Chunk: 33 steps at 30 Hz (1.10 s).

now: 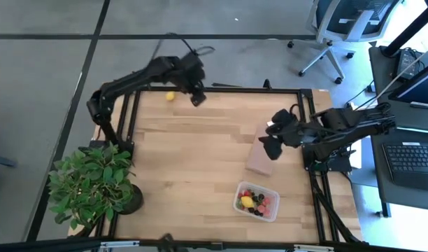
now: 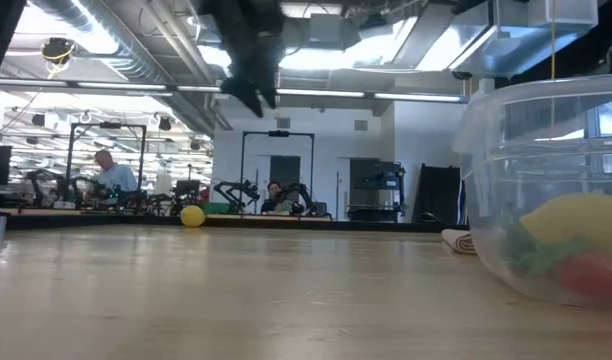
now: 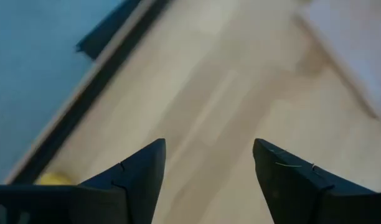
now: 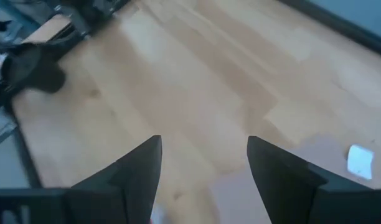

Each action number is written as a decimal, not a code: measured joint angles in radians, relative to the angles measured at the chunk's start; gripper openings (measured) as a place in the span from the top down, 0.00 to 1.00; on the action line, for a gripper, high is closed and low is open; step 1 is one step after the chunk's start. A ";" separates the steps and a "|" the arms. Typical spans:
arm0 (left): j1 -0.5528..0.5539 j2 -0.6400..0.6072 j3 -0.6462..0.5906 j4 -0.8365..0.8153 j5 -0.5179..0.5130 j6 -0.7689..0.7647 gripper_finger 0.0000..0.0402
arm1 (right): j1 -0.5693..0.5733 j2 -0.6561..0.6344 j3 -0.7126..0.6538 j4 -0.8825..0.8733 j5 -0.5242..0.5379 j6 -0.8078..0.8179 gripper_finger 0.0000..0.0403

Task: Pick and placing Produce into tupperware
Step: Put the lemon into the transparent container

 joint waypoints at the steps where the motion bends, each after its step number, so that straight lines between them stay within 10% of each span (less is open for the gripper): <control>1: 0.023 -0.014 -0.016 0.001 -0.003 0.004 0.42 | 0.000 0.007 0.000 0.007 0.012 -0.002 0.41; 16: 0.233 -0.222 -0.488 0.227 -0.081 -0.161 0.42 | -0.174 0.174 0.000 0.180 -0.104 -0.397 0.41; 25: 0.252 -0.222 -0.514 0.280 -0.268 -0.094 0.42 | -0.316 0.231 0.000 0.364 -0.297 -0.660 0.41; 33: 0.249 -0.210 -0.514 0.299 -0.141 0.011 0.42 | -0.412 0.246 0.000 0.365 -0.298 -0.689 0.41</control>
